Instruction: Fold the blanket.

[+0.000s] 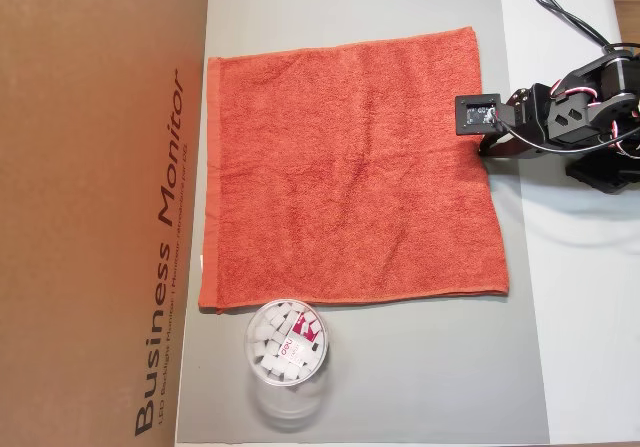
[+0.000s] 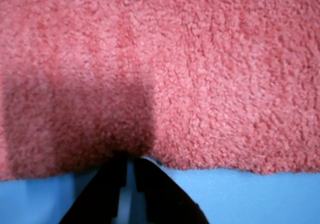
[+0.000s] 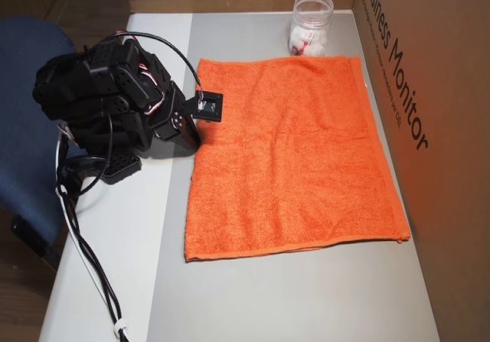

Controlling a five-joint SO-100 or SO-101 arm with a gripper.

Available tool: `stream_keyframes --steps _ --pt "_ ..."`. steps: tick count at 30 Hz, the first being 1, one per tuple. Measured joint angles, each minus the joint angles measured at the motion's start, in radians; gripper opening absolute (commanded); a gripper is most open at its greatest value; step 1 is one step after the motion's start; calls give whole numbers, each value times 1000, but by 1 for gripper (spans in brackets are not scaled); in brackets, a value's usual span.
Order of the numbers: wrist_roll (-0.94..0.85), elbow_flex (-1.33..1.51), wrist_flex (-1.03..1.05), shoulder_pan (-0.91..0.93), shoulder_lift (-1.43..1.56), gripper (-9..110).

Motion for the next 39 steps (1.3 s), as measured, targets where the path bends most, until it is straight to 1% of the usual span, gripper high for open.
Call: stream_keyframes --steps 32,39 --pt "-2 -8 3 0 -6 0" --pt "-127 -67 52 0 -11 0"
